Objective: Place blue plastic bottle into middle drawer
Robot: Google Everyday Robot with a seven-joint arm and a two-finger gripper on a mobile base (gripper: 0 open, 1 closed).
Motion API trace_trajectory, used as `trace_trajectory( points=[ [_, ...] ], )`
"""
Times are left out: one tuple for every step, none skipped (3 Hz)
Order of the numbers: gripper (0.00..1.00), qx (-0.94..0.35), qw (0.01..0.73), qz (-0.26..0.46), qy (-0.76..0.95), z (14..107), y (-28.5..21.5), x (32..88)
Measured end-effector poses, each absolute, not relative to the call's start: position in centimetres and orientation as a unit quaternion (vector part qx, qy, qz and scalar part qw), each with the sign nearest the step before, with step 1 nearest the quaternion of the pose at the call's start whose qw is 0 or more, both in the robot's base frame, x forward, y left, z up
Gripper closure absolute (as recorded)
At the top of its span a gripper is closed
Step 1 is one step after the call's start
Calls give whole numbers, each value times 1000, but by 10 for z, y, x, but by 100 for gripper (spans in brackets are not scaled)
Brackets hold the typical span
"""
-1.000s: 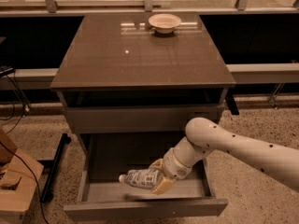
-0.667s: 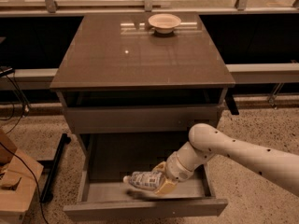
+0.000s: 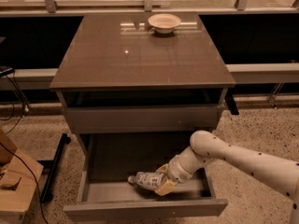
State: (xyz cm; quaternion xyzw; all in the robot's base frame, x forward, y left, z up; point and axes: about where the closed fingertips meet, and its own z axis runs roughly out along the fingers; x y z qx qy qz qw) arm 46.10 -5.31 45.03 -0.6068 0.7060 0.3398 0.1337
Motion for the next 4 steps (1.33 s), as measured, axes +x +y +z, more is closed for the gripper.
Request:
trace_trajectory(
  points=[
    [51,-588,139,342,720,431,-58,470],
    [28,-589,138,344,718,431,-56,468],
    [5,-590,137,345,717,430,-55,467],
    [0,-590,136,346,717,429,-54,466]
  ],
)
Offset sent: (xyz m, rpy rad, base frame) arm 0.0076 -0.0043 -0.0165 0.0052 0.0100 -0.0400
